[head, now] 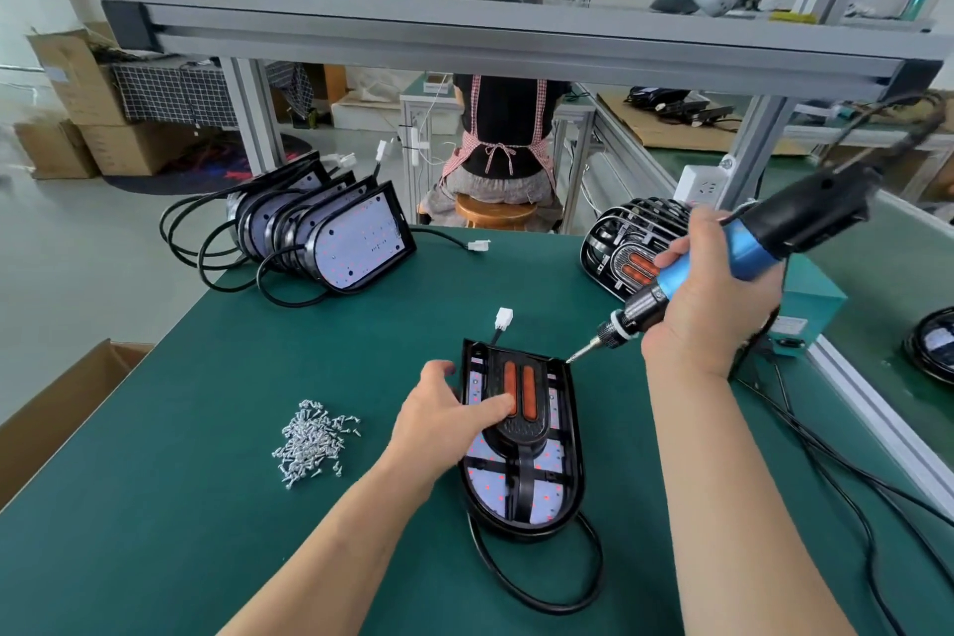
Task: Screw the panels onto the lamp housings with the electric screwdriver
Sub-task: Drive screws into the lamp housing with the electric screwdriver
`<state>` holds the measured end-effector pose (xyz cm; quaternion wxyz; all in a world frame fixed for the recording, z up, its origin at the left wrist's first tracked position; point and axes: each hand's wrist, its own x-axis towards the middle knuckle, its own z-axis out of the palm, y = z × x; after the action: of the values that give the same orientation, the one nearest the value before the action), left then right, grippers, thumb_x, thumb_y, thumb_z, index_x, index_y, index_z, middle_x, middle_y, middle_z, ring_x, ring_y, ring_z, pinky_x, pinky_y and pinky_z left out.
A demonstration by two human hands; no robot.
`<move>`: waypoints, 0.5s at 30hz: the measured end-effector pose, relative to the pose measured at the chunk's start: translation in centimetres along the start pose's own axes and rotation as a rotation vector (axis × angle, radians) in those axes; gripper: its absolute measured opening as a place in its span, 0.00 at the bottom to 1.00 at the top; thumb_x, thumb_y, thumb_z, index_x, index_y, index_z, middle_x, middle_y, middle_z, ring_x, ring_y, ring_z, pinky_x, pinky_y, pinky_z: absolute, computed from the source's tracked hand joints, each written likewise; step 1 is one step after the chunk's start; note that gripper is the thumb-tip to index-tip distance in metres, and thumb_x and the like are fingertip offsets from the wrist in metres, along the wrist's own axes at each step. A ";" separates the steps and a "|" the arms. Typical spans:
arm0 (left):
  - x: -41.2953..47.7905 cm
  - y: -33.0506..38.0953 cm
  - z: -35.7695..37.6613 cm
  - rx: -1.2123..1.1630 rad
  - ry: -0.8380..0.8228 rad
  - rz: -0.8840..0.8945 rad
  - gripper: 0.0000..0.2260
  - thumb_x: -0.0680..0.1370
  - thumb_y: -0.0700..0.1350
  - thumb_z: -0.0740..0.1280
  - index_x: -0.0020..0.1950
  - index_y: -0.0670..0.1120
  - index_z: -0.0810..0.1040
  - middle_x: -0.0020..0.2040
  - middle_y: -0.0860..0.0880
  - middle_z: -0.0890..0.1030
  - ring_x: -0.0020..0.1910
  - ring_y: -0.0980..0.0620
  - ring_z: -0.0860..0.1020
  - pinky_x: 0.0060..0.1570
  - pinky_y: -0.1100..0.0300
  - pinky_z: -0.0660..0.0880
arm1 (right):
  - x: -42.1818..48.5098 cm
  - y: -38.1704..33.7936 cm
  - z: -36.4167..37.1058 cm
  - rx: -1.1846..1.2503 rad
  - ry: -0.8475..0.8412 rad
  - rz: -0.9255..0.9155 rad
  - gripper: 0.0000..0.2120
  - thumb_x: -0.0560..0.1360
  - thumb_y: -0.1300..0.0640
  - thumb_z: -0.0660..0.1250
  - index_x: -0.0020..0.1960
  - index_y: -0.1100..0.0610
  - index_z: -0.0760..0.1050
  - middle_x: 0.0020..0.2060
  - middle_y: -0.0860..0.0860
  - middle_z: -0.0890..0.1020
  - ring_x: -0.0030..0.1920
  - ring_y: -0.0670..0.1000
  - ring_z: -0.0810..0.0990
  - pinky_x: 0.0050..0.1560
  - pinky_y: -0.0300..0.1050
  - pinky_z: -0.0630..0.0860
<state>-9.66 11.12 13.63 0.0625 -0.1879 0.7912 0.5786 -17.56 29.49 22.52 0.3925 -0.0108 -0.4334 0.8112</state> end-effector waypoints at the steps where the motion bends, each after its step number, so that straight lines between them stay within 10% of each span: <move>1: 0.1 -0.1 -0.1 -0.025 -0.008 -0.001 0.42 0.59 0.61 0.76 0.69 0.51 0.67 0.56 0.51 0.81 0.56 0.49 0.81 0.61 0.47 0.77 | 0.0 0.4 0.4 -0.036 -0.023 0.002 0.07 0.73 0.62 0.71 0.45 0.55 0.73 0.31 0.50 0.77 0.27 0.50 0.74 0.32 0.43 0.74; 15: -0.5 -0.3 0.2 -0.073 -0.041 0.078 0.34 0.64 0.58 0.73 0.69 0.53 0.71 0.54 0.55 0.84 0.55 0.51 0.82 0.61 0.48 0.77 | -0.3 3.7 0.9 -0.178 -0.164 0.120 0.09 0.73 0.58 0.73 0.43 0.55 0.73 0.29 0.50 0.77 0.27 0.50 0.75 0.34 0.45 0.74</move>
<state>-9.09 11.35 13.44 0.0491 -0.1471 0.7748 0.6129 -20.01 27.50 20.30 0.3042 -0.0051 -0.5329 0.7896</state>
